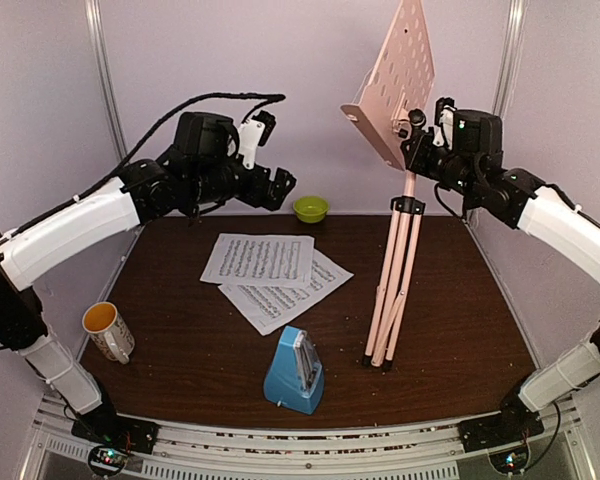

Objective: Set up the instrument practice props

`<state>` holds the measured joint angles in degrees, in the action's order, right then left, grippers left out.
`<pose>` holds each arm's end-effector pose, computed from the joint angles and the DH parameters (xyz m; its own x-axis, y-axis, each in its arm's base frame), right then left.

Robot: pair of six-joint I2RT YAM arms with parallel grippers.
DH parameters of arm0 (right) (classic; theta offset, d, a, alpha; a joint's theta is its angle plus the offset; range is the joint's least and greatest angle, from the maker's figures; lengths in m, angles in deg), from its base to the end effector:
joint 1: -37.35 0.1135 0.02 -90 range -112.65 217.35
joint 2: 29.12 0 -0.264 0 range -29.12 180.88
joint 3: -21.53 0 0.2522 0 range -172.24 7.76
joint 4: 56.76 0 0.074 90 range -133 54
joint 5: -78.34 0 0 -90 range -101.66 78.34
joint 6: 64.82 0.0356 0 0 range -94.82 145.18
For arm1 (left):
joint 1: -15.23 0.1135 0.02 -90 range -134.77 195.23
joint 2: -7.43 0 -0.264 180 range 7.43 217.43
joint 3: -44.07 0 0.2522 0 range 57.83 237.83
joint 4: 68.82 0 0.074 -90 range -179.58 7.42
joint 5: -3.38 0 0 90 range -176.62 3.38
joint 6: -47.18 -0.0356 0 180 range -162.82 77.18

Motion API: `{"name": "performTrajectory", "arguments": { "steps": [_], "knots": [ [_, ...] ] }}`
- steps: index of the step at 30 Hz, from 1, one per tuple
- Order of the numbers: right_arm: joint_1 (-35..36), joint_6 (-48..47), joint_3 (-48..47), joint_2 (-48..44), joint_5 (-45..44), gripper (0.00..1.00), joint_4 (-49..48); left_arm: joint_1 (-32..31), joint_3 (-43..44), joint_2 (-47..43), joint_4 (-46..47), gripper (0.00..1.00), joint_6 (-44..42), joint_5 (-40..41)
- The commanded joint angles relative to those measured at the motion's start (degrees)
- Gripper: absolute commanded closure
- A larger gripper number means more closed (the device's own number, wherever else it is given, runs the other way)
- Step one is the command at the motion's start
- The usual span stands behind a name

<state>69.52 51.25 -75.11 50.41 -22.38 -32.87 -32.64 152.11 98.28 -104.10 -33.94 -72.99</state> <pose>0.2755 0.1655 0.4344 -0.2510 0.3523 -0.9016 -0.2856 0.8630 0.4167 0.2531 -0.2673 0.4183 -0.2939 0.1012 -0.9505 0.5315 0.8438 -0.0744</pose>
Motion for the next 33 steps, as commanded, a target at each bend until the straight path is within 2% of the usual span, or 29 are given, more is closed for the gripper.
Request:
{"name": "performTrajectory", "arguments": {
  "steps": [1, 3, 5, 10, 16, 26, 29, 33],
  "knots": [
    [2.66, -1.44, -3.96, -3.17, -11.69, 1.0, -14.56, -4.98, -2.37, 0.57, 2.77, 0.02, -0.87, -0.3],
    [3.76, -2.34, -4.01, -3.15, -14.44, 1.0, -15.5, -7.22, -3.32, 1.31, 4.92, 0.02, -2.27, -0.57],
    [4.82, -3.79, -4.62, -2.74, -17.23, 1.0, -16.48, -8.06, -2.42, 3.41, 5.32, 0.03, -1.25, -4.41],
    [7.07, -7.27, -5.28, -1.92, -23.13, 1.0, -21.66, -10.88, 0.04, 8.73, 7.63, 0.09, -0.34, -9.67],
    [10.45, -9.87, -7.24, 0.1, -32.95, 1.0, -25.88, -11.01, 0.32, 10.84, 8.96, 0.12, -0.96, -7.45],
    [16.72, -17.26, -12.99, 5.62, -46.64, 1.0, -30.86, -12.57, 5.84, 17.34, 9.56, 0.17, -4.4, -5.68],
    [17.93, -20.44, -13.33, 6.09, -48.23, 1.0, -33.08, -12.59, 6.56, 18.72, 9.6, 0.21, -5.08, -2.1],
    [18.47, -21.47, -12.75, 5.53, -48.51, 1.0, -34.04, -12.62, 6.84, 19.61, 9.85, 0.33, -6.22, 4.29]
  ]
}}
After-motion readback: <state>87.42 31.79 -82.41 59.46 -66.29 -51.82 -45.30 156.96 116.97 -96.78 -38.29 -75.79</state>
